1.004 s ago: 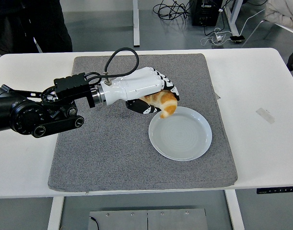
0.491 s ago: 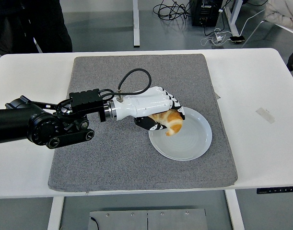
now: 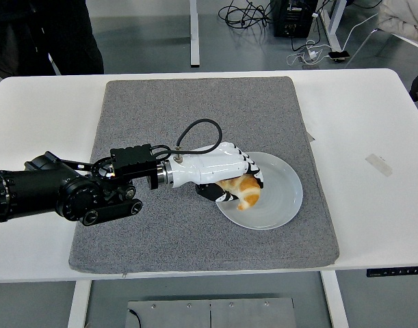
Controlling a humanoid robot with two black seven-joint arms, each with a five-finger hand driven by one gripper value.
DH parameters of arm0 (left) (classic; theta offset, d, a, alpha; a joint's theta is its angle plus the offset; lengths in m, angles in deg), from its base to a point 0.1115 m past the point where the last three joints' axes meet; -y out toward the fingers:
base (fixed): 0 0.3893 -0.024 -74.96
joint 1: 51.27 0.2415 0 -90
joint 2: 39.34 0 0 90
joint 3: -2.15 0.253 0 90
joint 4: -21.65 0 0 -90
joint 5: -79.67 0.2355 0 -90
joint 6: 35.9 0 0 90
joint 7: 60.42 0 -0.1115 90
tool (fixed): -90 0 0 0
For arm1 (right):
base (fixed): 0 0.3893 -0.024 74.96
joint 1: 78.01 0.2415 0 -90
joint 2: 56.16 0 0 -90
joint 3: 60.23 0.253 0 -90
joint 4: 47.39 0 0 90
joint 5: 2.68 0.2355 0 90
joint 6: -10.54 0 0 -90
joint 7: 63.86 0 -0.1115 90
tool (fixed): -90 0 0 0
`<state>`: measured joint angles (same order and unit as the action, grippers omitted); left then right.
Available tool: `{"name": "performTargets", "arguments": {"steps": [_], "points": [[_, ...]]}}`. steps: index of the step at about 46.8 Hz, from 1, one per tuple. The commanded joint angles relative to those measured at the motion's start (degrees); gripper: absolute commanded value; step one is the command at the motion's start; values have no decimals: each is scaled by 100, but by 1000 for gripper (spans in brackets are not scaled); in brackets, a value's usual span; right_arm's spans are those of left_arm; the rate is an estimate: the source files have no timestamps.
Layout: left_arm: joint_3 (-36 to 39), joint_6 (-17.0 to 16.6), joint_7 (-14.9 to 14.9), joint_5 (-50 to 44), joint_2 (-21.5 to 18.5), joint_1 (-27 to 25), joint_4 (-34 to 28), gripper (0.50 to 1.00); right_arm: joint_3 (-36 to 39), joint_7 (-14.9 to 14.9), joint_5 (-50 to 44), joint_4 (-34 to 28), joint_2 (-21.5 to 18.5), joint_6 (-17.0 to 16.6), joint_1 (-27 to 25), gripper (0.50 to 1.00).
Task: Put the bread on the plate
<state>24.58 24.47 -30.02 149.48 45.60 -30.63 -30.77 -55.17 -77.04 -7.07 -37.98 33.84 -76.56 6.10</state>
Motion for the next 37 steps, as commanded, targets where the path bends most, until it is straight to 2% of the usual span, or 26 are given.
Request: {"name": "performTargets", "arguments": {"steps": [1,20,37], "points": [[-1,1,1,7,32,27,30,500,-5,-1,0,0,0,0,-1,1000],[-1,10,1,-2,357,256,548,500,-5,-1,0,0,0,0,-1,1000],[-10,10,1,-55,427,308,628,500,-5,-1,0,0,0,0,-1,1000]]}}
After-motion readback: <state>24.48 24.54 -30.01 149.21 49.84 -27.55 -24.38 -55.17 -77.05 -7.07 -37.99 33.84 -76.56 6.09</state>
